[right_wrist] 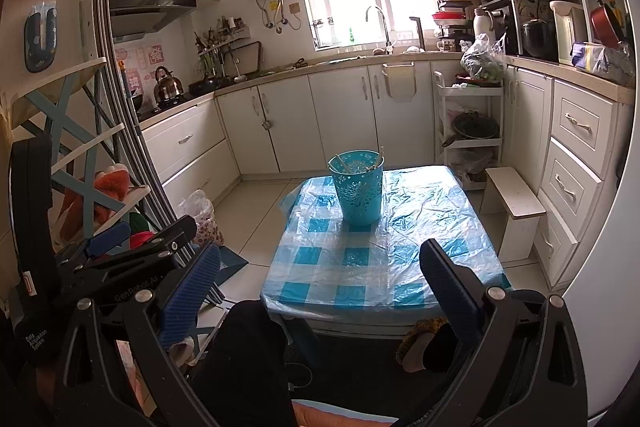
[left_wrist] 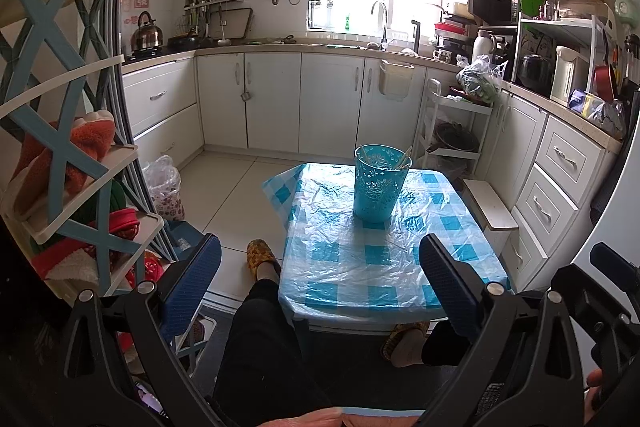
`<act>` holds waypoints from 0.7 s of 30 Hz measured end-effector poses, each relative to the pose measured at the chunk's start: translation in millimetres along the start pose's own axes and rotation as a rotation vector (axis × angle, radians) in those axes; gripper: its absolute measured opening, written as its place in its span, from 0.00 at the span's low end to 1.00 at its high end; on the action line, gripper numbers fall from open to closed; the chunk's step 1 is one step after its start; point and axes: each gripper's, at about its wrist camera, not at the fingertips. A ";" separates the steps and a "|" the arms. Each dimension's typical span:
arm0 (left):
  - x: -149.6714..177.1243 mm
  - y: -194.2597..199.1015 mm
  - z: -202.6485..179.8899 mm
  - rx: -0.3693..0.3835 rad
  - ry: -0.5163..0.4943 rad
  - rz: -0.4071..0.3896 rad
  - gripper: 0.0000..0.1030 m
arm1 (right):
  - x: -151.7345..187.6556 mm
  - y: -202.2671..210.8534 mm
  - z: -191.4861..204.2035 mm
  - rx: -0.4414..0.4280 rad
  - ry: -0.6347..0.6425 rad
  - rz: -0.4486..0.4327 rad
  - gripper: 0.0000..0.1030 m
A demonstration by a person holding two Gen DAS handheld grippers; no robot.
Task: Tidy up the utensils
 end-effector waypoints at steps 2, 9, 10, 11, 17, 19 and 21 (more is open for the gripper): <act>0.5 0.5 0.4 0.000 0.000 0.000 0.93 | 0.5 0.5 0.7 0.000 0.001 0.001 0.93; 0.5 0.6 0.7 0.000 0.000 0.000 0.93 | 0.1 0.4 0.8 0.000 0.001 -0.001 0.93; 0.2 0.4 0.7 0.000 0.000 -0.001 0.93 | 0.9 0.4 0.8 -0.001 0.002 -0.001 0.93; 0.4 0.5 0.8 0.000 0.000 -0.002 0.93 | 0.6 0.1 0.6 0.000 0.002 -0.001 0.93; 1.0 0.1 1.0 0.001 0.000 0.000 0.93 | 0.8 0.2 1.3 -0.001 0.002 0.000 0.93; 1.4 0.4 1.4 0.001 0.001 0.000 0.93 | 0.2 -0.1 1.0 0.001 0.002 0.000 0.93; 1.3 0.3 1.0 0.000 0.001 0.000 0.93 | 0.6 0.2 1.4 0.001 0.002 -0.001 0.93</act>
Point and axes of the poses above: each gripper's, at about its wrist camera, not at the fingertips, and y roughly against the way its jaws point, z to its left, x to its underside, and after that the axes turned 8 degrees about -z, right-handed
